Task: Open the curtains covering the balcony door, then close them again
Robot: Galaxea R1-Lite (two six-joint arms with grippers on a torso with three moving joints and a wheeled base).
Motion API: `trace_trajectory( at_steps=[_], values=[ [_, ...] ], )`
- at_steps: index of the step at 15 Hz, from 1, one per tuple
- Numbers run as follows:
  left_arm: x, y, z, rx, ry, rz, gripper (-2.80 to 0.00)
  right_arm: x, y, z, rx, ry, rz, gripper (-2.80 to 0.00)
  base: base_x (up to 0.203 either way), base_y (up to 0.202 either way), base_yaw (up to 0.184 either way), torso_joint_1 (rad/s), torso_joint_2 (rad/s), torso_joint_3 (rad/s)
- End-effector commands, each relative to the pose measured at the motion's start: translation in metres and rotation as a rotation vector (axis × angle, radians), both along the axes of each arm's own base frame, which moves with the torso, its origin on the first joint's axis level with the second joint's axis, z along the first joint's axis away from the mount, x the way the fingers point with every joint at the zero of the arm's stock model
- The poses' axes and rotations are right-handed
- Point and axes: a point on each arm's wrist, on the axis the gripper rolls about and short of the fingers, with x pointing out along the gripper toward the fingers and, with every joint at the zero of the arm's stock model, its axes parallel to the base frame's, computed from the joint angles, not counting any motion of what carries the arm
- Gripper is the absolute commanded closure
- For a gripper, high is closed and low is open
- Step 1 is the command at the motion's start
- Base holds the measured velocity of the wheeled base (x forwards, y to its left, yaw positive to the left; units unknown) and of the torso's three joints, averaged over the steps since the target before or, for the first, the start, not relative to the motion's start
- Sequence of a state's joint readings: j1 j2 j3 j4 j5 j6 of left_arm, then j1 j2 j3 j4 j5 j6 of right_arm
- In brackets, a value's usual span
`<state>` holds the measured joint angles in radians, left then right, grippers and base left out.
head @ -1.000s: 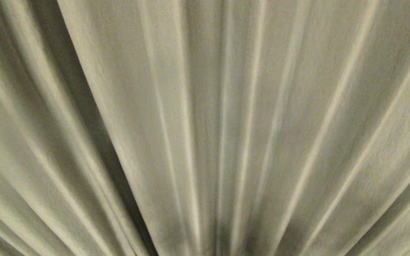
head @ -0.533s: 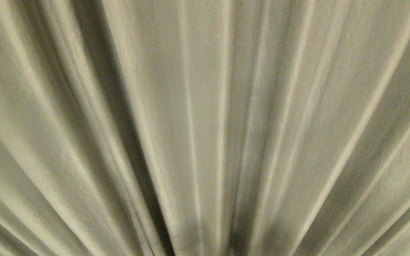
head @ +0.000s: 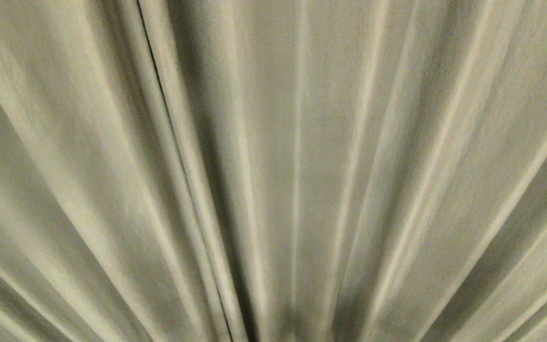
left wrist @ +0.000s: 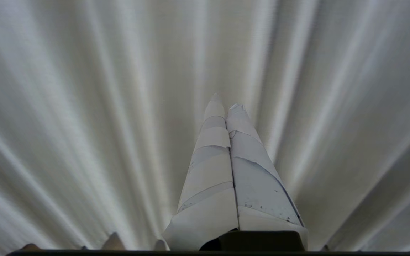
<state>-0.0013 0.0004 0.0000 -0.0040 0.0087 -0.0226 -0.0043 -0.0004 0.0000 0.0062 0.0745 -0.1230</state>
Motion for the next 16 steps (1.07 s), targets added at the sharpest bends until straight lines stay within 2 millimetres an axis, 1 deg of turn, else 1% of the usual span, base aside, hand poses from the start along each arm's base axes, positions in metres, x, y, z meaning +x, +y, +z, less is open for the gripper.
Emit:
trace_trajectory(
  at_steps=[1,9,16],
  values=[
    [0.0,0.0,0.0001,0.0,-0.001,0.0,0.0,0.0,0.0001,0.0,-0.001,0.0,-0.001,0.0,0.0,0.188,-0.001,0.003,0.01,0.002],
    [0.0,0.0,0.0001,0.001,-0.001,-0.001,0.0,0.0,0.0001,0.0,-0.001,0.0,-0.001,0.0,0.0,0.177,-0.003,0.002,0.0,0.002],
    [0.0,0.0,0.0001,0.001,-0.001,-0.001,0.0,0.0,0.0,0.0,-0.001,0.0,0.0,0.0,0.0,0.009,0.0,0.001,0.0,0.001]
  ],
)
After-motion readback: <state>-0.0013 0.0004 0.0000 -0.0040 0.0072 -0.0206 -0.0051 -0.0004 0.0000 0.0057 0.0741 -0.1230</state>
